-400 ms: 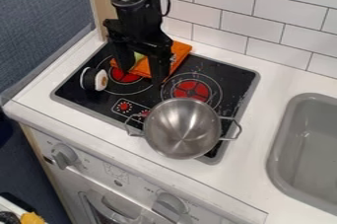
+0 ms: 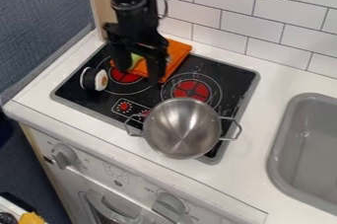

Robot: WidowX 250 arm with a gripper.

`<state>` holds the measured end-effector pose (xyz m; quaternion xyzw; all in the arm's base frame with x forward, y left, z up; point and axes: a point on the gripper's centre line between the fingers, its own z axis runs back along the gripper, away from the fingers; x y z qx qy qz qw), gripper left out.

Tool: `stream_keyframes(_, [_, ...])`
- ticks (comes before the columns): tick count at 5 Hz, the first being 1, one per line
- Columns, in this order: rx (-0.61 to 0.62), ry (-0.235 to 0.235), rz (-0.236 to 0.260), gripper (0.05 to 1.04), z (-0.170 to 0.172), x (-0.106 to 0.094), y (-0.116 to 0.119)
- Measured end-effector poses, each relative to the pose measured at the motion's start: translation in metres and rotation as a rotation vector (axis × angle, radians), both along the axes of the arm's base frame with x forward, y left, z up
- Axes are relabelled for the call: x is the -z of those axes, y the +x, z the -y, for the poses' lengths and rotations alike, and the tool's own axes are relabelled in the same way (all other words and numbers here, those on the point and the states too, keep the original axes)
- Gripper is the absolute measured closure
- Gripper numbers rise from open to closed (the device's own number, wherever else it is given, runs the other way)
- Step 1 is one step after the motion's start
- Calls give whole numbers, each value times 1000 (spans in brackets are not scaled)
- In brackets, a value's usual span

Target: Pick up the plastic spatula and put it at the upper right of the right burner

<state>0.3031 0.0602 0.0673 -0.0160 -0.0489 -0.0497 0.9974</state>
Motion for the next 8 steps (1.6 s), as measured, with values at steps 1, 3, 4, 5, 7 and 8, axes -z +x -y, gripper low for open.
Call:
stream_keyframes(1, [-10,8,12,83,-14,2,16])
stream_keyframes(3, [-3,39,-16,82,-43,22,42])
stream_keyframes(4, [4,33,-42,82,-48,39,51])
stream_keyframes(5, [-2,33,-55,83,-53,46,53])
stream_keyframes(7, [-1,38,-56,412,-53,49,54])
stream_keyframes(8, [1,40,-50,652,-53,50,54])
